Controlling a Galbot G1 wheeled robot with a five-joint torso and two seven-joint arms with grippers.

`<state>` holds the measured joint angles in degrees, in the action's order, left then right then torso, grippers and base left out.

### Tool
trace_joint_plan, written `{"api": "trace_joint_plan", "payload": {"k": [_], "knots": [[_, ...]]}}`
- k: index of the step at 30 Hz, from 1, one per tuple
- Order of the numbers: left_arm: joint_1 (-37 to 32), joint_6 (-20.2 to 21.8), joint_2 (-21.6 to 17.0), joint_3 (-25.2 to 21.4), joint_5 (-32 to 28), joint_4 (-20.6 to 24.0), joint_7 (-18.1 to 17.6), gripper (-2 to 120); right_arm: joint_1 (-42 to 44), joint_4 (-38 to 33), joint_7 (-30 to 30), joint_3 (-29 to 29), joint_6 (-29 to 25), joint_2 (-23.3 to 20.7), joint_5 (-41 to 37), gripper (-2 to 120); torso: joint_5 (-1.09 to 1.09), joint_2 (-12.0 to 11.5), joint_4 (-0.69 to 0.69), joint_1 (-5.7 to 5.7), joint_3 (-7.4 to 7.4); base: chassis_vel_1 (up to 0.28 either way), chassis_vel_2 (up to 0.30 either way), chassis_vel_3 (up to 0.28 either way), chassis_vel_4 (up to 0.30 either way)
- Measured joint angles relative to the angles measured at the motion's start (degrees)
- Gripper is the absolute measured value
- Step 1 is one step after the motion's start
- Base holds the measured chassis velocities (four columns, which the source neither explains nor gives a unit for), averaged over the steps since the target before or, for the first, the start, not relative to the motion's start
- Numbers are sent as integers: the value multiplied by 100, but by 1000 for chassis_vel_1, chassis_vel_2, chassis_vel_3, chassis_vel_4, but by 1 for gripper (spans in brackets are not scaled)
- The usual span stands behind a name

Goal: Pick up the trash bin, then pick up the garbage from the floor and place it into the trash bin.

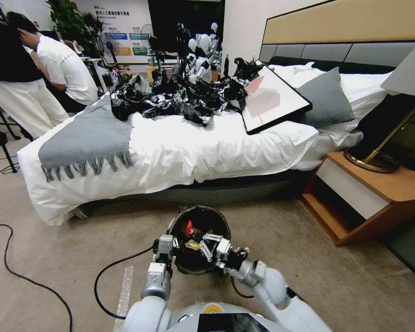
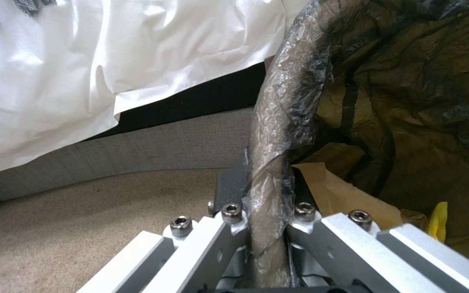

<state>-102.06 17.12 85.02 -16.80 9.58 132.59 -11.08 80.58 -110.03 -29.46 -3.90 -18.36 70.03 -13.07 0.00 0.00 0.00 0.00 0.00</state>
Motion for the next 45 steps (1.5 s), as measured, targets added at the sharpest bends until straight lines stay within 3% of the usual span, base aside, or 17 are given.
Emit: {"api": "trace_joint_plan", "payload": {"k": [10,13,22,25,29,32,35,40,45], "knots": [[12,0,1,-3,-8,-6,3,0,-37,291,127,-93,-33,76,91,4,0,0,0,0,0,0,0,0,0],[7,0,-4,-19,-14,3,3,0,-35,300,146,-137,-35,79,99,20,0,0,0,0,0,0,0,0,0],[5,-1,6,-23,-17,14,3,0,-34,243,141,-215,-43,80,96,46,0,0,0,0,0,0,0,0,0],[5,-2,12,-27,-17,15,3,0,-25,209,138,-272,-50,59,87,63,0,0,0,0,0,0,0,0,0],[5,-3,14,-27,-17,15,2,0,-18,195,138,-301,-57,50,79,72,0,0,0,0,0,0,0,0,0],[6,-4,14,-33,-18,17,2,0,5,152,132,-335,-66,27,76,88,0,0,0,0,0,0,0,0,0],[7,-4,13,-34,-17,17,2,0,24,108,127,-367,-85,9,75,97,0,0,0,0,0,0,0,0,0],[7,-4,4,-58,-21,18,3,0,87,-79,139,-474,-145,-15,69,100,0,0,0,0,0,0,0,0,0],[17,-5,-31,-107,-52,9,3,0,289,-798,584,-753,-187,18,40,100,0,0,0,0,0,0,0,0,0]]}}
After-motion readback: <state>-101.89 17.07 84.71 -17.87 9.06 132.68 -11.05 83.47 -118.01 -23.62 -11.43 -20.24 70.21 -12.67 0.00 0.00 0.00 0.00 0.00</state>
